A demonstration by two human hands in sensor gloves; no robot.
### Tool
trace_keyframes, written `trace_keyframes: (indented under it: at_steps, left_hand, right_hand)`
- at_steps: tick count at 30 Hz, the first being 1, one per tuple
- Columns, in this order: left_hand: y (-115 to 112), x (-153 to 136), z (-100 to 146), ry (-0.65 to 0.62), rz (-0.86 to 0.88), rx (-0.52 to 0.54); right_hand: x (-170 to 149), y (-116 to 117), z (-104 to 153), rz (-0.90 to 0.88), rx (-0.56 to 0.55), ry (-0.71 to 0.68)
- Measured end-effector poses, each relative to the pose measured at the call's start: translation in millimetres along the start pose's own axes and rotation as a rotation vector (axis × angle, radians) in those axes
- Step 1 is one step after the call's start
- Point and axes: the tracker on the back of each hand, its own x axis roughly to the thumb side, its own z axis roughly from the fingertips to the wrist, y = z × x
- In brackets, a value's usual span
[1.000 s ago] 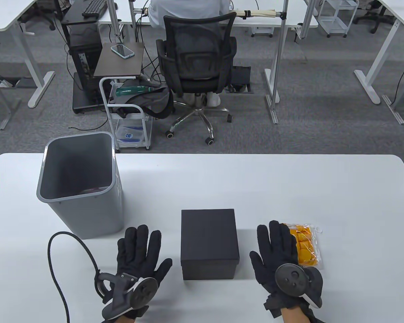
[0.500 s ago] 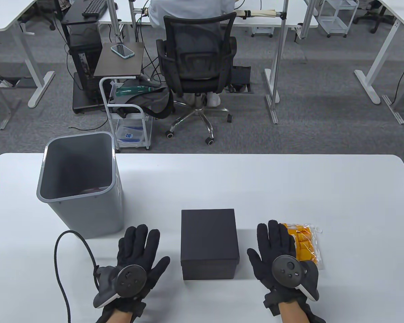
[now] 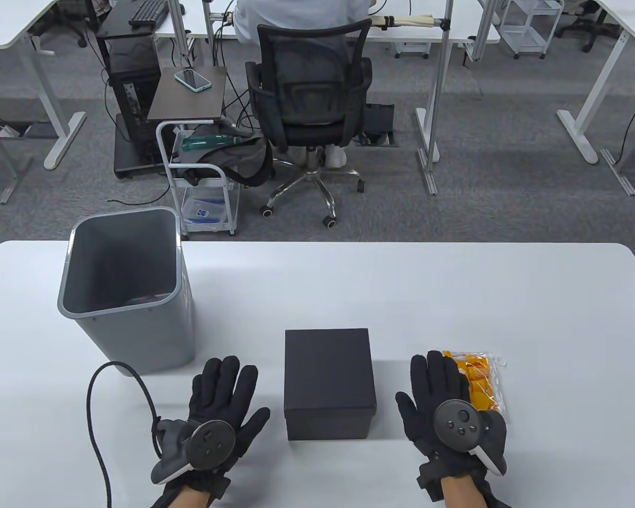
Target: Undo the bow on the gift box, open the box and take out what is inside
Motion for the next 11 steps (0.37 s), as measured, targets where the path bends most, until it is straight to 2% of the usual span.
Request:
trace_keyframes:
  at_steps: [4,11]
  left_hand:
    - [-0.4,-0.8,-0.3,0.0,-0.003,-0.004]
    - [-2.3,-2.0,0.3,0.008,-0.008,-0.007]
  right_hand:
    - [-0.5,-1.7,0.7,0.023,0.019,0.017]
    - [2.5,-2.7,5.3,0.018,-0.033,-0.032]
